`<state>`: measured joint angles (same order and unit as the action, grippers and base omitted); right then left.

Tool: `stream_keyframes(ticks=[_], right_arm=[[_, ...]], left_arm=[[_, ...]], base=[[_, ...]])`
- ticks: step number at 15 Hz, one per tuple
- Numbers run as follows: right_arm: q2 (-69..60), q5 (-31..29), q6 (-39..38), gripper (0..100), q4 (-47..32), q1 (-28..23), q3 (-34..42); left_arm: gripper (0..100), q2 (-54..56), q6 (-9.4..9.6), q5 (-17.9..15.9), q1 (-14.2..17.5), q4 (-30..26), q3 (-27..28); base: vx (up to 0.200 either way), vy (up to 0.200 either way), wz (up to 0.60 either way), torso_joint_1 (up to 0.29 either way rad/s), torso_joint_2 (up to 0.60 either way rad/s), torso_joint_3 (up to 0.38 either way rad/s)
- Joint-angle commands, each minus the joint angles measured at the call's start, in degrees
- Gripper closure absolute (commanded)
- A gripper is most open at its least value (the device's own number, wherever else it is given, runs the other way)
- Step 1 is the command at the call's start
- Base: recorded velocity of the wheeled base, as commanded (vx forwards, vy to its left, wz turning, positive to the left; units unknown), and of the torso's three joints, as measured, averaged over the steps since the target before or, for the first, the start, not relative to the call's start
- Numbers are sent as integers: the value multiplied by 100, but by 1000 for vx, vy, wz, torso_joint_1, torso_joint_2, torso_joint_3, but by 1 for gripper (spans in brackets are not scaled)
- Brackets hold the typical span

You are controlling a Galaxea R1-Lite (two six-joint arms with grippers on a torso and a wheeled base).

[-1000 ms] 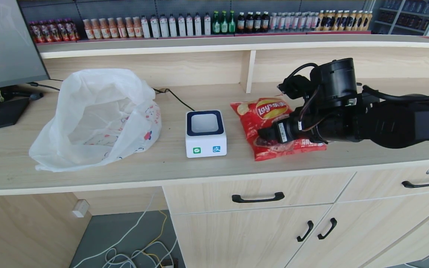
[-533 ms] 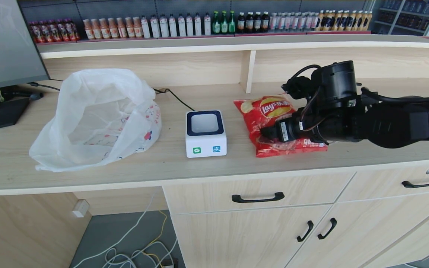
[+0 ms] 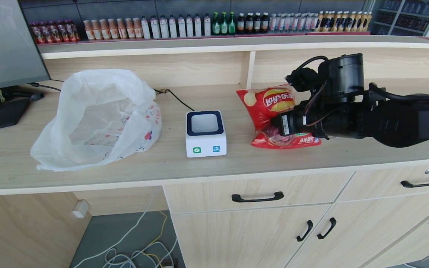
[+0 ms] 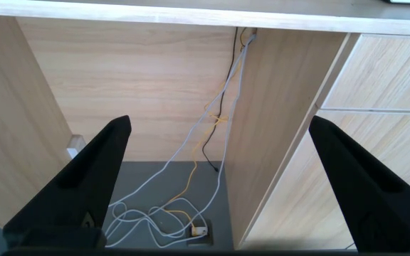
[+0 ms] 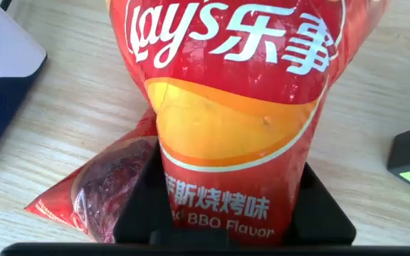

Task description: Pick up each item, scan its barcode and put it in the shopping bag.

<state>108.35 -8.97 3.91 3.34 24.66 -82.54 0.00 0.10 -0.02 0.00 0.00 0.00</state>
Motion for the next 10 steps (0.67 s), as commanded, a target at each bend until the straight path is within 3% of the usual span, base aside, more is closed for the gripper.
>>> stream_keyframes(ticks=[1, 10], right_arm=[[-95, 1, 4, 100, 0, 12, 10], [-1026, 133, -5, 100, 35, 65, 669]], left_arm=[[0, 0, -1, 2, 0, 0, 0], [0, 0, -1, 2, 0, 0, 0]], base=[[0, 0, 0, 0, 0, 0], [0, 0, 0, 0, 0, 0]])
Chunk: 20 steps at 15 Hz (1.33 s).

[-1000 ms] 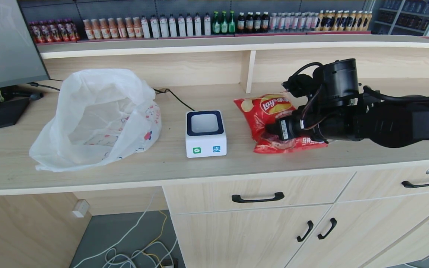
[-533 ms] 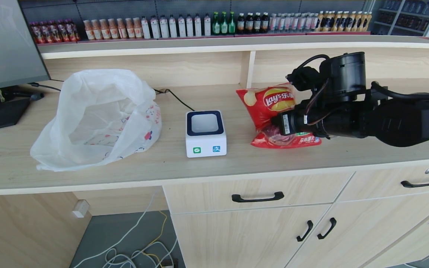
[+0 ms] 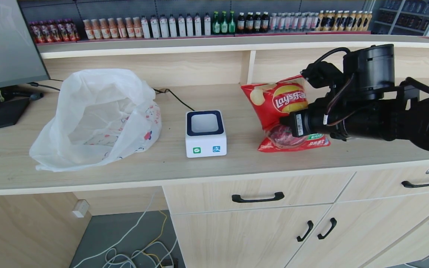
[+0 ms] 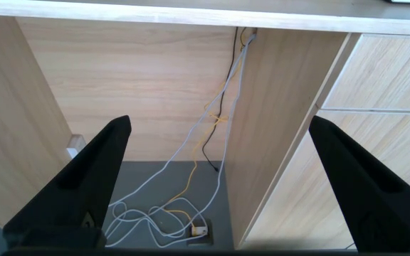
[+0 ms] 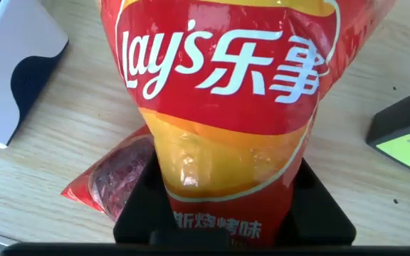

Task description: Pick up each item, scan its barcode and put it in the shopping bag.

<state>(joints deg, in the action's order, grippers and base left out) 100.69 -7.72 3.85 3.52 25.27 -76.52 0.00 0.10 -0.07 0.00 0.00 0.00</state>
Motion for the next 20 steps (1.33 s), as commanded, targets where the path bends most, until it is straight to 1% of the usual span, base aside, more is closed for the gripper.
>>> stream_keyframes(ticks=[1, 3, 6, 9, 10, 12, 15, 20], right_arm=[[-322, 25, -42, 100, 105, 4, 137], [-463, 51, -218, 100, 412, 215, 313], [-735, 51, -306, 100, 447, 329, 577], [-1087, 77, -315, 100, 518, 329, 928], [-1307, 244, -315, 100, 650, 321, 1183], [-1658, 323, -324, 100, 817, 321, 1579], [-2230, 543, -473, 100, 905, 329, 2124], [-3249, 605, -833, 100, 957, 417, 2748]], left_arm=[[0, 0, -1, -1, 0, 0, 0], [0, 0, -1, 7, 0, 0, 0], [0, 0, -1, -1, 0, 0, 0], [0, 0, -1, -1, 0, 0, 0], [0, 0, -1, -1, 0, 0, 0], [0, 0, -1, -1, 0, 0, 0], [0, 0, -1, -1, 0, 0, 0], [0, 0, -1, -1, 0, 0, 0]], base=[[0, 0, 0, 0, 0, 0], [0, 0, 0, 0, 0, 0], [0, 0, 0, 0, 0, 0], [0, 0, 0, 0, 0, 0], [0, 0, 0, 0, 0, 0], [0, 0, 0, 0, 0, 0], [0, 0, 0, 0, 0, 0], [0, 0, 0, 0, 0, 0]])
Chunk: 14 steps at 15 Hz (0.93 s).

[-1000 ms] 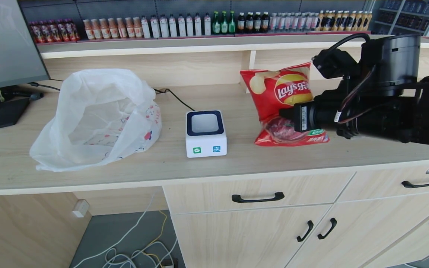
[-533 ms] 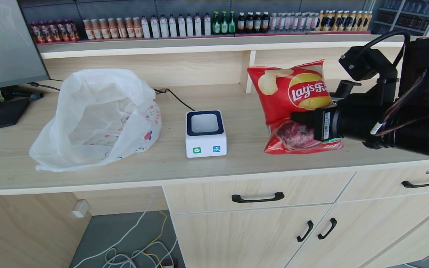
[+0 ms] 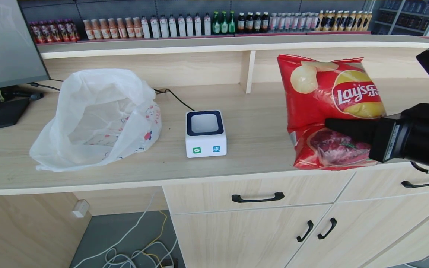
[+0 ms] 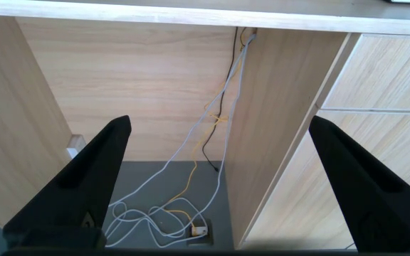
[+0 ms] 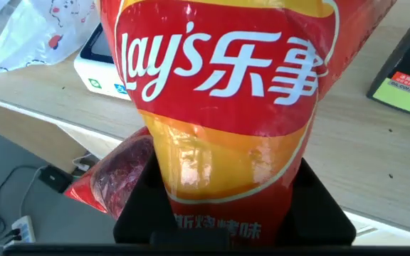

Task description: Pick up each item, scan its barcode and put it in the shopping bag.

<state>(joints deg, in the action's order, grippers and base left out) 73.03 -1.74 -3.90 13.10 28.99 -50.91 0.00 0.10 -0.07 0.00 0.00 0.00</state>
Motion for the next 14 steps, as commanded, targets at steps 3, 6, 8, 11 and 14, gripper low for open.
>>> stream_keyframes(ticks=[3, 6, 8, 11, 14], right_arm=[[-1090, 25, -102, 100, 8, 212, 626], [-1538, 25, -322, 100, 17, 327, 1013], [-1775, 25, -594, 100, 192, 344, 1311], [-1924, 376, -1025, 100, 1054, 344, 1997], [-1933, 816, -1377, 100, 1968, 344, 2480]], left_arm=[[0, 0, -1, -1, 0, 0, 0], [0, 0, -1, 7, 0, 0, 0], [0, 0, -1, -1, 0, 0, 0], [0, 0, -1, -1, 0, 0, 0], [0, 0, -1, -1, 0, 0, 0]], base=[[0, 0, 0, 0, 0, 0], [0, 0, 0, 0, 0, 0], [0, 0, 0, 0, 0, 0], [0, 0, 0, 0, 0, 0], [0, 0, 0, 0, 0, 0]])
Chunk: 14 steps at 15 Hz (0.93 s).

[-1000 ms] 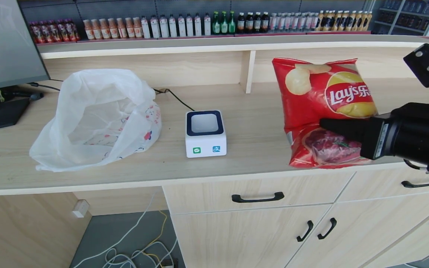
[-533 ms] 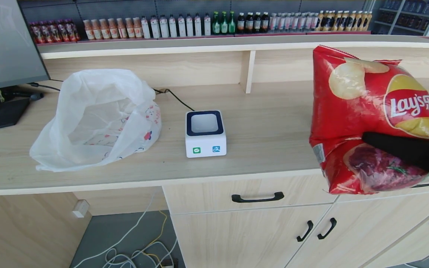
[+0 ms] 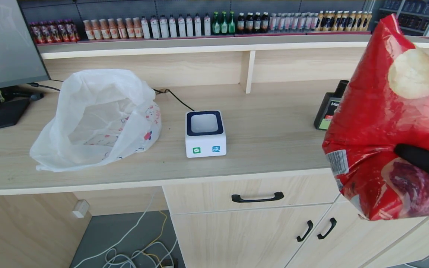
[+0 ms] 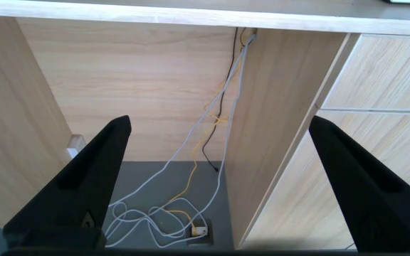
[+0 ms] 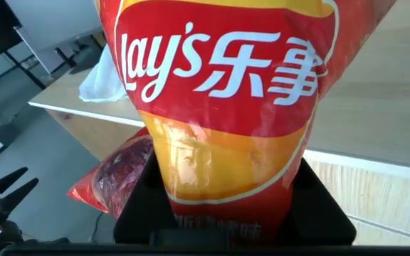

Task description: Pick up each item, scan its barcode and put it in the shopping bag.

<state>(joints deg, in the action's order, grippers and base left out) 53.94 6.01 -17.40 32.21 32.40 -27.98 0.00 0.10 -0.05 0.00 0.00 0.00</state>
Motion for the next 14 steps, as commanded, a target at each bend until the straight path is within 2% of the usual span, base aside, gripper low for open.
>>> stream_keyframes(ticks=[1, 4, 7, 8, 12, 14], right_arm=[[-42, 208, -212, 100, 269, 3, 240], [-138, 621, -915, 100, 717, 56, 451], [-358, 656, -1249, 100, 1183, 478, 750], [-367, 656, -1293, 100, 1191, 478, 741], [-464, 656, -2514, 100, 1209, 548, 943], [-367, 656, -3235, 100, 1499, 548, 978]], left_arm=[[0, 0, -1, -4, 0, 0, 0], [0, 0, -1, -4, 0, 0, 0], [0, 0, -1, 5, 0, 0, 0], [0, 0, -1, -4, 0, 0, 0], [0, 0, -1, -4, 0, 0, 0], [0, 0, -1, -4, 0, 0, 0]], base=[[0, 0, 0, 0, 0, 0], [0, 0, 0, 0, 0, 0], [0, 0, 0, 0, 0, 0], [0, 0, 0, 0, 0, 0], [0, 0, 0, 0, 0, 0], [0, 0, 0, 0, 0, 0]])
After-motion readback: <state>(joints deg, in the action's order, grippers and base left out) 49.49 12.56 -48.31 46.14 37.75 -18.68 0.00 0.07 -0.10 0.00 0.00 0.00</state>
